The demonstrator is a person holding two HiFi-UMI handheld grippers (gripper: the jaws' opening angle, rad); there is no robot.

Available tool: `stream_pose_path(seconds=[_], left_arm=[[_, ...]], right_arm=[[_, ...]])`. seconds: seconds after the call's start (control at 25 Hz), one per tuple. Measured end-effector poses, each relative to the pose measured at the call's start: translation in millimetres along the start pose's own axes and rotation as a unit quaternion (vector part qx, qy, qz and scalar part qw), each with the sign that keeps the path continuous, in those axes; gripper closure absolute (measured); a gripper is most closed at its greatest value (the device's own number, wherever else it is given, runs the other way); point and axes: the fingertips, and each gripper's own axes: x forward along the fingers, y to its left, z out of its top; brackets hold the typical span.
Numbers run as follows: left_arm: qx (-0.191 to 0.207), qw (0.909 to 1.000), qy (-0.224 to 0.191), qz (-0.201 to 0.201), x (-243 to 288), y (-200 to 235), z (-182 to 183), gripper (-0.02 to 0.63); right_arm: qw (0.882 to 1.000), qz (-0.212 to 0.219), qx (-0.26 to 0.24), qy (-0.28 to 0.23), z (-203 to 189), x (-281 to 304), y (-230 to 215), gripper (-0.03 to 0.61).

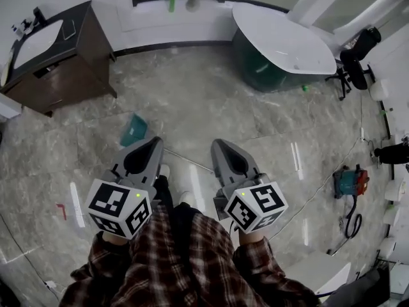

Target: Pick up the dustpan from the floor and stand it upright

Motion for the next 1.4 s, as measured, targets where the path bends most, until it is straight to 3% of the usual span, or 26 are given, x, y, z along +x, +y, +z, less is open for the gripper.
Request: stream_pose_path(seconds=[0.32,0.56,1.08,1.24,1.4], left_arm=[[0.038,0.9956,0.000,-0.086,76.9,39.2,48.2,0.601],[0.053,0.9885,0.015,-0.141,111.2,53.5,63.8,0.601],[0.038,0.9868,0.026,-0.155,147.7,34.0,62.0,0.601],[0.015,0.9866,0.037,-0.158,165.5,29.7,42.3,0.601],[0.022,0.9857,0.066,-0.154,192.8,30.6,3.9,0.601]], right_arm=[[0.998,-0.032,0.045,-0.030,37.6,75.8,-21.9,0.568],[0.994,-0.072,0.060,-0.057,53.3,106.3,-31.1,0.568],[0.988,-0.082,0.105,-0.074,54.0,100.7,-60.6,0.568],[0.986,-0.102,0.118,-0.054,26.1,99.9,-83.3,0.568],[0.981,-0.135,0.136,-0.029,-18.6,100.0,-118.0,0.568]])
